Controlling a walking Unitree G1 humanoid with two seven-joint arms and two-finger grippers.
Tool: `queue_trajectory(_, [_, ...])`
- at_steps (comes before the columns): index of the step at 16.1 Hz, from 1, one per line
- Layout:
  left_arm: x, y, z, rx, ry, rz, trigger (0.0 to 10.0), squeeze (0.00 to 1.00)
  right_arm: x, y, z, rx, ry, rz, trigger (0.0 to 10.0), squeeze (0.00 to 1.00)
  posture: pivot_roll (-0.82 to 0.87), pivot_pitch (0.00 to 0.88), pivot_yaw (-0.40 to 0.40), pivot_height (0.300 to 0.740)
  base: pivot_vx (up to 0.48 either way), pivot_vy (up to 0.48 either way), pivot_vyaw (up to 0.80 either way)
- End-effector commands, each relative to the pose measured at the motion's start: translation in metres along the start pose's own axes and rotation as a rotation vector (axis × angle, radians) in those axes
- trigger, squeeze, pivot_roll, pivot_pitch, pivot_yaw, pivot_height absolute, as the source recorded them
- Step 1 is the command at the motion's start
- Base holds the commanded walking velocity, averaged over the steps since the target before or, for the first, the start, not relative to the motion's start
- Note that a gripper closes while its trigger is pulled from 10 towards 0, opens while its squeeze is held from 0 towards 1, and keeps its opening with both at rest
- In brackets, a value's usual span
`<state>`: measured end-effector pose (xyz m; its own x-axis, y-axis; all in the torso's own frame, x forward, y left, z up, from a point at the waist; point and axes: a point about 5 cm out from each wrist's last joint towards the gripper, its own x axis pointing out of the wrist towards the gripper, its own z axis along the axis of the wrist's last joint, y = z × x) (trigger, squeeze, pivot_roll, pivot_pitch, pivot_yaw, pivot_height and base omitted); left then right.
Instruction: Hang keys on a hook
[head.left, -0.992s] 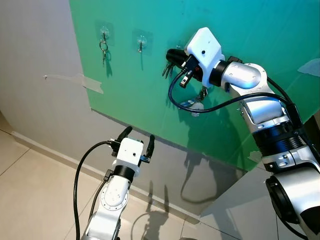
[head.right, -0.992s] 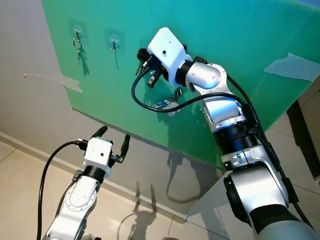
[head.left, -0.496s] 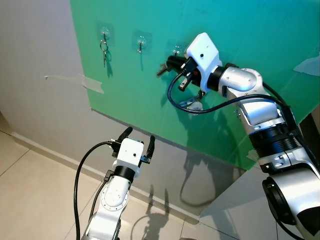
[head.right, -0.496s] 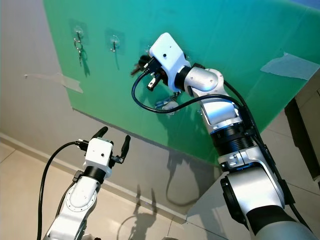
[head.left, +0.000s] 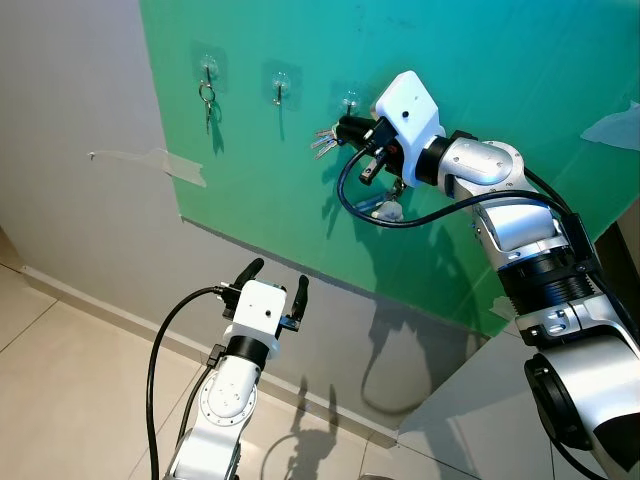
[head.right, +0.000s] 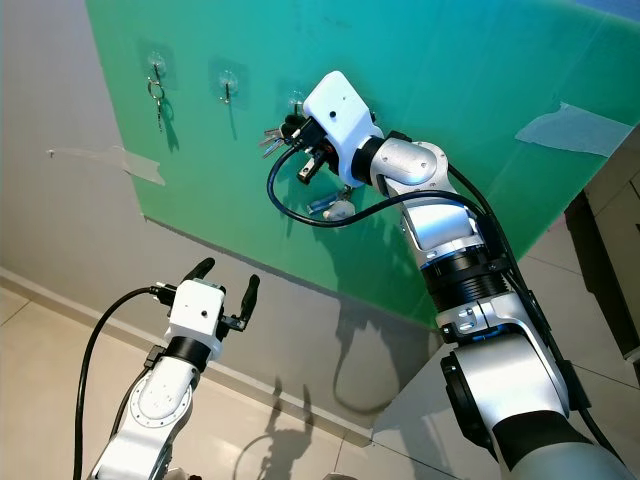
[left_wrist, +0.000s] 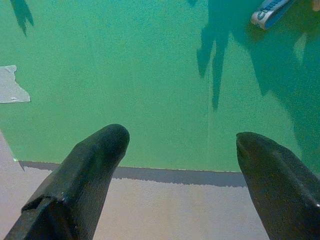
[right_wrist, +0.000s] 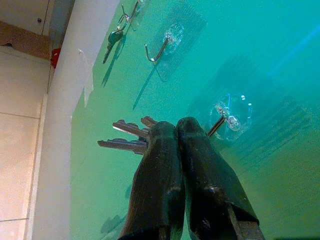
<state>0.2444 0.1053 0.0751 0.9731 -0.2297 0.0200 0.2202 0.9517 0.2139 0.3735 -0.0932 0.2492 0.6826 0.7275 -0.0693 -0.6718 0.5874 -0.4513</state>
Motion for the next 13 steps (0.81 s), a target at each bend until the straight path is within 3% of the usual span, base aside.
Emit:
queue_trajectory(1, [0.0012, -0.0069, 0.0028, 0.000, -0.004, -0.017, 10.0, 0.00, -0.0066, -0.0030, -0.0176, 0.012, 0.072, -0.017, 10.0, 0.00, -0.12, 0.000, -0.130, 0.736, 0.000, 0.000, 0.00])
queue_trajectory(6, [0.0006, -0.0076, 0.0021, 0.004, -0.002, -0.020, 10.0, 0.00, -0.0075, -0.0017, -0.0223, -0.033, 0.089, -0.027, 10.0, 0.00, -0.12, 0.000, -0.127, 0.736, 0.000, 0.000, 0.00])
queue_trajectory(7, [0.0005, -0.0080, 0.0021, 0.005, -0.002, -0.021, 10.0, 0.00, -0.0077, -0.0024, -0.0237, -0.035, 0.088, -0.049, 10.0, 1.00, -0.12, 0.000, -0.127, 0.736, 0.000, 0.000, 0.00])
queue_trajectory(13, [-0.0001, -0.0102, 0.0030, 0.004, -0.002, -0.021, 10.0, 0.00, -0.0083, 0.0009, -0.0260, -0.024, 0.080, -0.020, 10.0, 1.00, -0.12, 0.000, -0.130, 0.736, 0.000, 0.000, 0.00])
